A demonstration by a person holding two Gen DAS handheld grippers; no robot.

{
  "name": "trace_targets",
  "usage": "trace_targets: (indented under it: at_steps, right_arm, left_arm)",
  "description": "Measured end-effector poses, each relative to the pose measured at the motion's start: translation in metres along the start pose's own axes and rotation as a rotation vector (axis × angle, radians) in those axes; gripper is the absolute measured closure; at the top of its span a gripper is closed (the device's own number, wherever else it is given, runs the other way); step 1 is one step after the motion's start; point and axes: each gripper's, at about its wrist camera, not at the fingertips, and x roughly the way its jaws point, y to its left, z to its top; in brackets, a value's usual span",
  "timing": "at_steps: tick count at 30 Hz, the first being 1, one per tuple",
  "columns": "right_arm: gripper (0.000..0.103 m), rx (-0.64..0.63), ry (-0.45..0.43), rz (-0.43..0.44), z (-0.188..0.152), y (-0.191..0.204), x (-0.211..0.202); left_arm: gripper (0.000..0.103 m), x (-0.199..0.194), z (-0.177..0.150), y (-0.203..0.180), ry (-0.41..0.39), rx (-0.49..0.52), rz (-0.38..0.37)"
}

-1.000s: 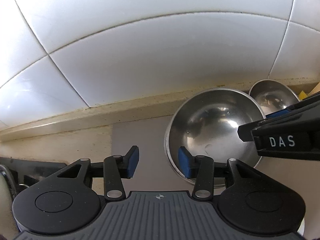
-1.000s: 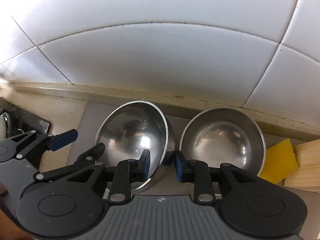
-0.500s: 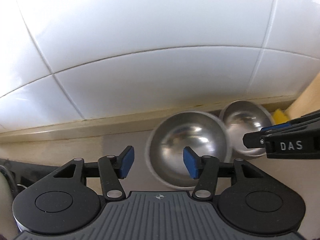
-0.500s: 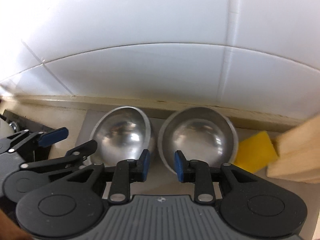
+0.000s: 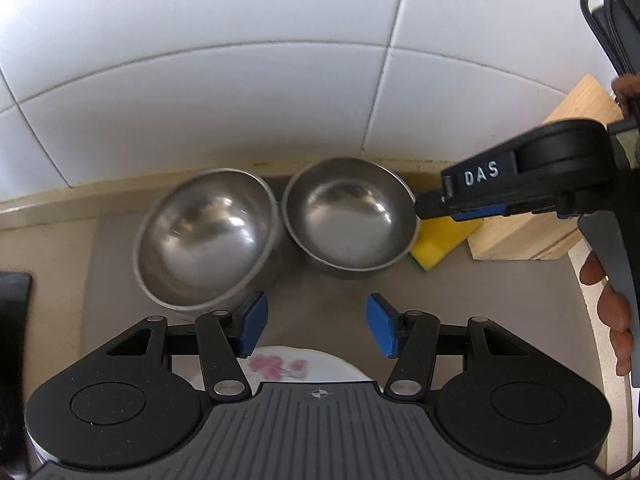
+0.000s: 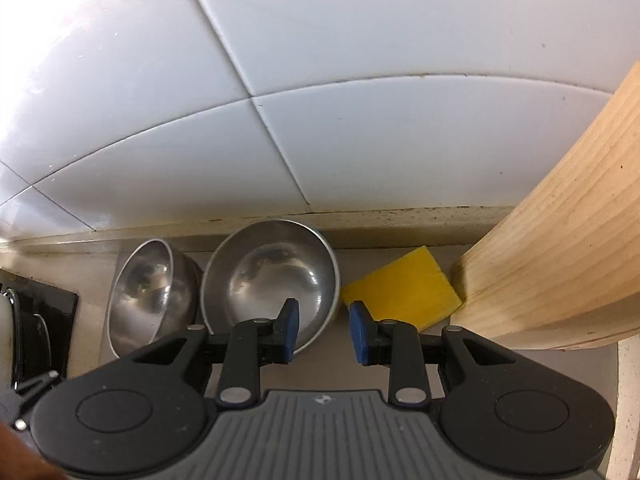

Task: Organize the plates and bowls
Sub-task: 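Move both grippers to the remaining steel bowl beside the sponge, then close both grippers on the rim of that steel bowl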

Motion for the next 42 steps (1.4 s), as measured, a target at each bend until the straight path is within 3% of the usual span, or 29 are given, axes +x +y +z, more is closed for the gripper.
trace_targets:
  at_steps: [11,14,19,30,36,42]
  right_arm:
    - [0.093,-0.067,0.001,0.037,0.017,-0.006,0.013]
    - [0.093,-0.079,0.0,0.046,0.023,-0.005,0.021]
    - [0.093,-0.095,0.014,0.082,0.028,-0.007,0.032]
    - [0.093,-0.102,0.033,0.129,0.032,-0.02,0.046]
    - [0.093,-0.11,0.037,0.17,0.041,-0.024,0.054]
    - [0.093,-0.12,0.079,0.199,0.041,-0.019,0.076]
  left_arm:
    - [0.045,0.017,-0.002,-0.032,-0.056,-0.139,0.084]
    - [0.045,0.023,-0.001,-0.035,-0.047,-0.215,0.066]
    - [0.045,0.027,-0.004,-0.041,-0.031,-0.258,0.08]
    - [0.044,0.04,-0.001,-0.039,-0.078,-0.475,0.115]
    - [0.039,0.044,-0.002,-0.032,-0.141,-0.586,0.178]
    - [0.037,0.067,0.002,-0.022,-0.098,-0.642,0.189]
